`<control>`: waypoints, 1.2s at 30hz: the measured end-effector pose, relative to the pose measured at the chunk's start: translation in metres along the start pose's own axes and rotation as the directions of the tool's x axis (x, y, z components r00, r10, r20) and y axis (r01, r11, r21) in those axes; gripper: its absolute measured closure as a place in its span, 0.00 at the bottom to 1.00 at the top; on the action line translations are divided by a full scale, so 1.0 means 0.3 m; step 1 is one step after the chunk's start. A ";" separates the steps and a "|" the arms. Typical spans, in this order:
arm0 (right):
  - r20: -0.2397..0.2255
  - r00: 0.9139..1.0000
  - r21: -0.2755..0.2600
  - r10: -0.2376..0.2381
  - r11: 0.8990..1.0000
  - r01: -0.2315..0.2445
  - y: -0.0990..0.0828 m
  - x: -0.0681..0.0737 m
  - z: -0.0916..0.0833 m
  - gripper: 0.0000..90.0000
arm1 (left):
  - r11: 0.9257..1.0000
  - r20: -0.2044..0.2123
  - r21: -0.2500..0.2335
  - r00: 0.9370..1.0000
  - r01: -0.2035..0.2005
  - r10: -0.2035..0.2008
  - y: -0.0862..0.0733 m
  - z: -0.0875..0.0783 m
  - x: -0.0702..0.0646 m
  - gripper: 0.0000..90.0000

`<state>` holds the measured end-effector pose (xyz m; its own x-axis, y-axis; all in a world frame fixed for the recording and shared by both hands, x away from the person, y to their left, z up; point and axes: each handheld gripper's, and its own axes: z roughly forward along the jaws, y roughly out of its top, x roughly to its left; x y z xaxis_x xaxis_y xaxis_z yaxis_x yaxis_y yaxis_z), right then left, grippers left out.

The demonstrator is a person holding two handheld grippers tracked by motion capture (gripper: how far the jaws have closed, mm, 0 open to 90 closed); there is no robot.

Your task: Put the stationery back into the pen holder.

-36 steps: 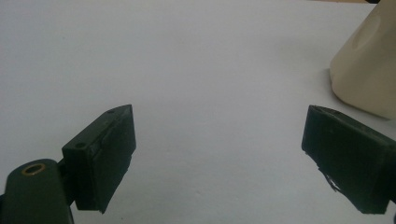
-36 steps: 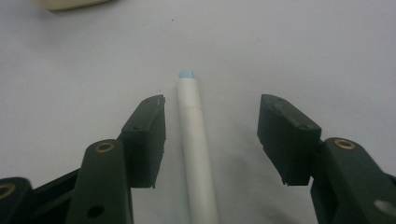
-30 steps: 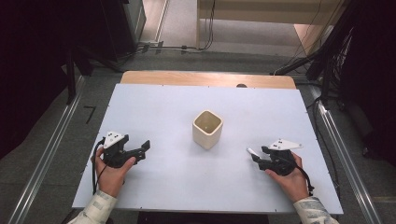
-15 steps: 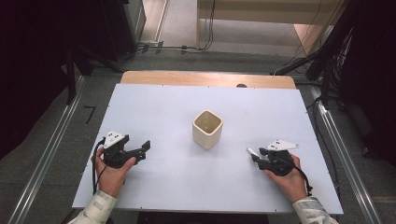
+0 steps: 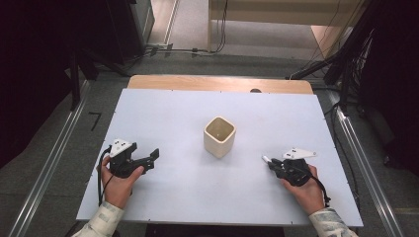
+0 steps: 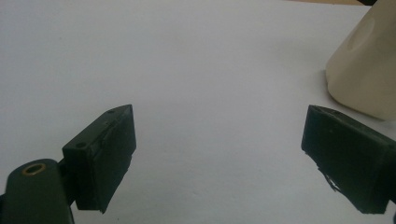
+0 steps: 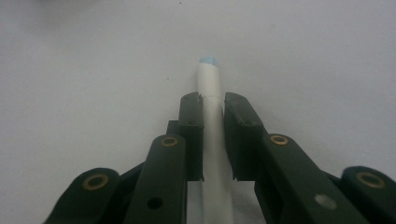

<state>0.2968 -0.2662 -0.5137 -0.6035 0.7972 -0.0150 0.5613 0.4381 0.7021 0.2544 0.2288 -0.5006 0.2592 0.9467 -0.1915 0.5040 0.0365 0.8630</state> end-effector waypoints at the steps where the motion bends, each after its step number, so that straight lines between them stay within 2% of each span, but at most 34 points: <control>1: 0.001 1.000 -0.001 0.002 1.000 -0.002 0.000 -0.001 0.000 0.85 | 1.000 0.000 0.001 1.000 0.000 0.000 0.000 -0.001 0.000 0.12; 6: 0.008 1.000 -0.001 0.001 1.000 -0.001 0.001 0.003 -0.001 0.85 | 1.000 0.002 -0.003 1.000 0.003 -0.003 0.001 -0.002 -0.001 0.12; 12: -0.006 1.000 -0.002 0.005 1.000 -0.005 0.004 0.003 -0.005 0.85 | 1.000 0.003 -0.004 1.000 0.004 -0.004 0.001 -0.002 0.001 0.13; 16: -0.005 1.000 -0.014 -0.005 1.000 0.005 0.010 0.010 -0.011 0.85 | 1.000 0.003 -0.006 1.000 0.004 -0.004 0.002 -0.004 0.002 0.13; 19: 0.013 1.000 -0.027 -0.028 0.999 0.028 0.017 0.016 -0.025 0.85 | 1.000 0.003 -0.008 1.000 0.005 -0.005 0.003 -0.005 0.002 0.13; 25: -0.007 1.000 -0.053 -0.017 0.998 0.017 0.033 0.017 -0.046 0.85 | 1.000 0.006 -0.013 1.000 0.010 -0.010 0.004 -0.005 0.002 0.13; 31: -0.035 0.999 -0.090 0.014 0.996 -0.018 0.055 0.016 -0.073 0.85 | 1.000 0.010 -0.017 1.000 0.013 -0.013 0.004 -0.007 0.002 0.13; 36: -0.045 0.999 -0.105 0.007 0.994 -0.011 0.074 0.027 -0.086 0.85 | 1.000 0.010 -0.018 1.000 0.012 -0.012 0.005 -0.008 0.003 0.13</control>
<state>0.2899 -0.2607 -0.4799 -0.6244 0.7808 0.0215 0.5054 0.3828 0.7733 0.2533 0.2304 -0.4983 0.2619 0.9428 -0.2062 0.4920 0.0534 0.8690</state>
